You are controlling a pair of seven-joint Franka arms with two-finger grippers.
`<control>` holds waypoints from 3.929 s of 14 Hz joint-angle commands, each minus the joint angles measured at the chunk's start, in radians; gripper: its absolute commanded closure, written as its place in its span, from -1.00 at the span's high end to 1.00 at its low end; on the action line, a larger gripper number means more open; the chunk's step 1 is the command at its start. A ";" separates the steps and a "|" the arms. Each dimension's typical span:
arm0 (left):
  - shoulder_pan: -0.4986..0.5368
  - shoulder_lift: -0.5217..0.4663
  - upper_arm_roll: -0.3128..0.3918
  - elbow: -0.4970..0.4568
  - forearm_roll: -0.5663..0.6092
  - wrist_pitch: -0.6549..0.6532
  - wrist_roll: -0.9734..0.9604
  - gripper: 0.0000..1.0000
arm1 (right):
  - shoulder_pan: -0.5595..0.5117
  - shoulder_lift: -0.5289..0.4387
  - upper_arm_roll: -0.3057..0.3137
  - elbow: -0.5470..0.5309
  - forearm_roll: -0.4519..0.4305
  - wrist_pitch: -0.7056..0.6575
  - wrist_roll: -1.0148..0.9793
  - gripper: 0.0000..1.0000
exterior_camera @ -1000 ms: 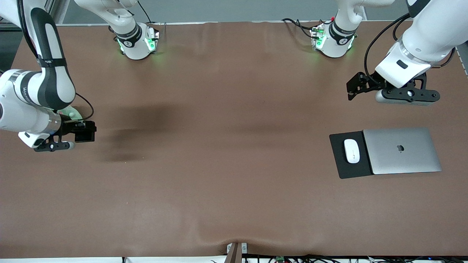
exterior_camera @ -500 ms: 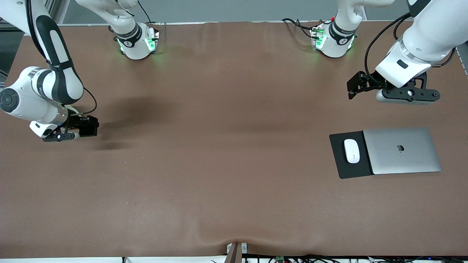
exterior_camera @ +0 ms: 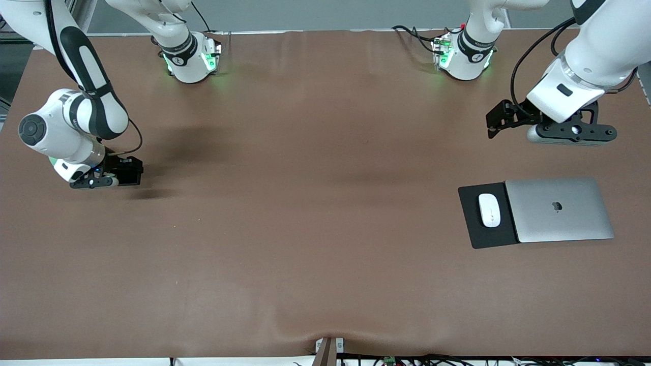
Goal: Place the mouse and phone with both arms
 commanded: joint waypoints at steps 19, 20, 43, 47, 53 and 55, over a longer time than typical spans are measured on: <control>0.045 0.005 0.000 0.050 0.036 -0.015 0.028 1.00 | -0.017 0.034 0.023 -0.092 0.002 0.147 0.051 1.00; 0.044 0.005 0.000 0.050 0.036 -0.015 0.027 1.00 | -0.014 0.008 0.023 -0.087 0.002 0.112 0.036 1.00; 0.042 -0.015 -0.003 0.059 0.038 -0.018 0.028 1.00 | 0.154 -0.227 0.030 0.815 -0.070 -0.942 0.399 1.00; 0.044 -0.012 0.000 0.073 0.036 -0.021 0.028 1.00 | 0.164 -0.212 0.038 0.876 -0.074 -0.942 0.407 1.00; 0.053 0.003 0.006 0.111 0.038 -0.021 0.053 1.00 | 0.164 -0.203 0.038 0.884 -0.062 -0.945 0.417 1.00; 0.053 0.028 0.006 0.148 0.033 -0.032 0.053 1.00 | 0.160 -0.198 0.038 0.884 -0.059 -0.944 0.417 1.00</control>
